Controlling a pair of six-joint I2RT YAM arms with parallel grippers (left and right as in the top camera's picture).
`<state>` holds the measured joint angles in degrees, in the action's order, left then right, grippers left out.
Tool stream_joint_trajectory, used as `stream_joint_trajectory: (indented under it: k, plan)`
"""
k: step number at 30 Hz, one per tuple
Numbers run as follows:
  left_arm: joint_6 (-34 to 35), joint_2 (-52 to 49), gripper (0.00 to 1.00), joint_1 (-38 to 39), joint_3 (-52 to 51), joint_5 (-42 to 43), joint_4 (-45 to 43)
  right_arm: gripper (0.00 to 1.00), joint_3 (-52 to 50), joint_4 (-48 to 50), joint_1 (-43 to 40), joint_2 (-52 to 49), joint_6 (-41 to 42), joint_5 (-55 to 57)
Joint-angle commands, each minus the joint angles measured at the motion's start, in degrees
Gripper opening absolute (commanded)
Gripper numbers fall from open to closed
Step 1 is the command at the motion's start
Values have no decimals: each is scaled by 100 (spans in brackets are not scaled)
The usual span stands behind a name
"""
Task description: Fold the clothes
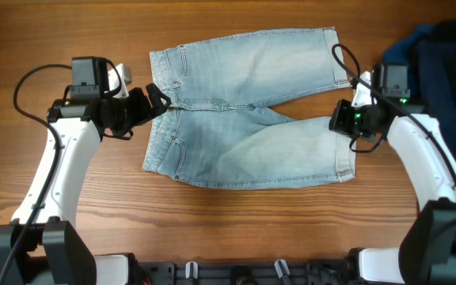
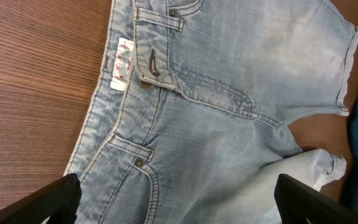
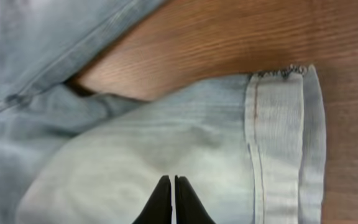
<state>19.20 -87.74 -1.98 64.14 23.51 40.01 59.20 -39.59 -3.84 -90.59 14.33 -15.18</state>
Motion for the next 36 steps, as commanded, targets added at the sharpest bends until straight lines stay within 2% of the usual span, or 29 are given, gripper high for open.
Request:
stream_joint_trajectory:
  k: [1, 7, 10, 17, 22, 24, 29, 36]
  plan:
    - [-28, 31, 100, 0, 50, 68, -17, 4, -461, 514, -31, -378, 507, 505]
    - [-31, 31, 100, 0, 50, 68, -17, 4, -533, 1298, -153, -1377, 822, 938]
    - [-31, 31, 100, 0, 50, 68, -17, 4, -503, 1381, -273, -1646, 833, 1410]
    - [-31, 31, 100, 0, 48, 68, -17, 4, 232, 647, -579, -997, 396, 387]
    - [-31, 31, 100, 0, 48, 68, -17, 4, 284, 719, -577, -87, 256, -98]
    - [-28, 31, 100, 0, 48, 68, -17, 4, 284, 999, -577, -31, 155, -428]
    - [-31, 31, 100, 0, 50, 68, -17, 4, 284, 2124, -520, -323, 83, -411]
    - [-31, 31, 100, 0, 48, 68, -17, 4, 284, 4083, -199, -1561, -114, -343]
